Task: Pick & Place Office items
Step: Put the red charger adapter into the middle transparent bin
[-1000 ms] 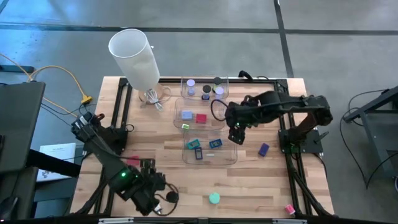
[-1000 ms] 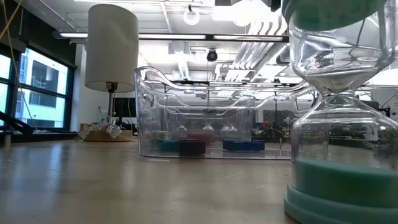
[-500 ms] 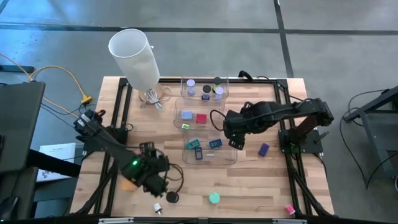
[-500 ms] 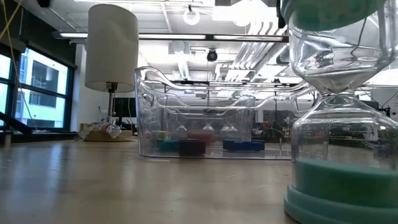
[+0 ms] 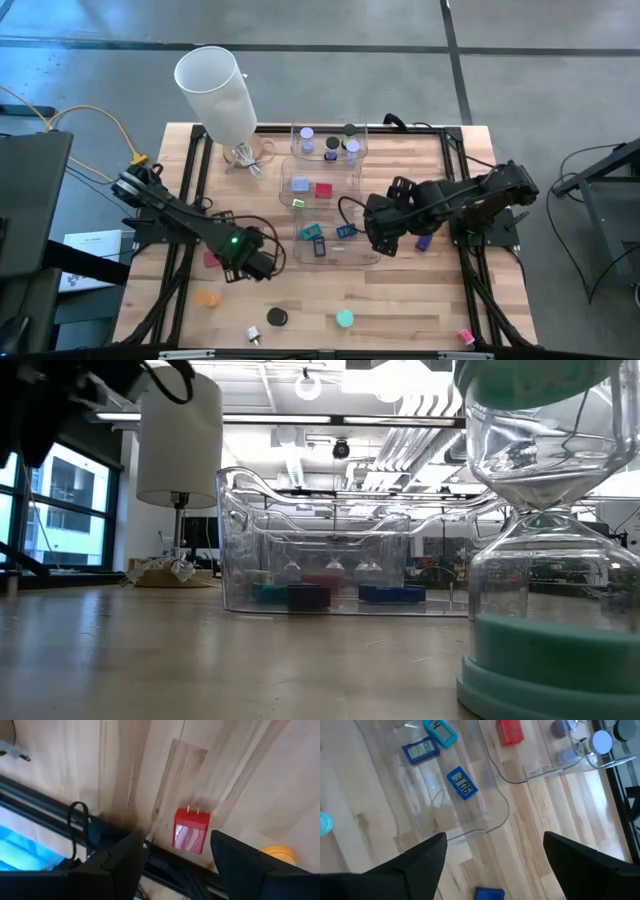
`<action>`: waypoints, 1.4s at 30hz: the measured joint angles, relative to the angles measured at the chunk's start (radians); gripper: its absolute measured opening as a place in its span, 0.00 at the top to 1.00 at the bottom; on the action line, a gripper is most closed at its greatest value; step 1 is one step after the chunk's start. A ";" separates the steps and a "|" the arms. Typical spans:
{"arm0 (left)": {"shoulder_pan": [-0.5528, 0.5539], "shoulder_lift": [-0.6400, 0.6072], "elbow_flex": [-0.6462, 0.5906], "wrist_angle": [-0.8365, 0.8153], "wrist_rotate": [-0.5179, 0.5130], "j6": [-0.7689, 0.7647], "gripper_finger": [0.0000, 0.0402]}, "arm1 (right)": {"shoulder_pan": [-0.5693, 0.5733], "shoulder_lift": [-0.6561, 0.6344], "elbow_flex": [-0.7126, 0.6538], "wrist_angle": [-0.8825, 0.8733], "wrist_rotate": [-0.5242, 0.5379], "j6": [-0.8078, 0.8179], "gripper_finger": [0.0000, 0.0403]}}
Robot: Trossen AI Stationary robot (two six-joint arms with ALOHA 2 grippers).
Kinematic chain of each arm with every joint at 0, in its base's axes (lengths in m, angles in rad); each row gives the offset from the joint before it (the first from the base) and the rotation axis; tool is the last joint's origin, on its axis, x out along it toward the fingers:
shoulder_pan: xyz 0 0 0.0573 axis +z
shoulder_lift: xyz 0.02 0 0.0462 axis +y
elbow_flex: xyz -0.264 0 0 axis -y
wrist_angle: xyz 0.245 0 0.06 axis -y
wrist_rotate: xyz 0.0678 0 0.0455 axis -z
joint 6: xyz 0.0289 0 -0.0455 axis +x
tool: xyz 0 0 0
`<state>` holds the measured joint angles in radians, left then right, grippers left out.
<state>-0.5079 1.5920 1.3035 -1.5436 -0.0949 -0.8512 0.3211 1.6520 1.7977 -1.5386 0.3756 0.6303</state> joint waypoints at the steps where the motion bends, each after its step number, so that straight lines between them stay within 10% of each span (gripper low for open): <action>1: -0.008 -0.017 -0.018 0.016 0.000 -0.009 0.45 | 0.006 0.000 0.000 0.001 0.000 0.001 0.20; 23: 0.035 -0.141 -0.380 0.241 0.295 -0.062 0.45 | 0.016 0.000 0.000 0.023 0.000 0.029 0.20; 42: 0.036 -0.141 -0.396 0.345 0.290 -0.069 0.45 | 0.016 0.001 0.001 0.036 0.019 0.021 0.20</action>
<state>-0.4721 1.4513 0.9073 -1.1985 0.1951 -0.9198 0.3367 1.6527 1.7988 -1.5023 0.3943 0.6510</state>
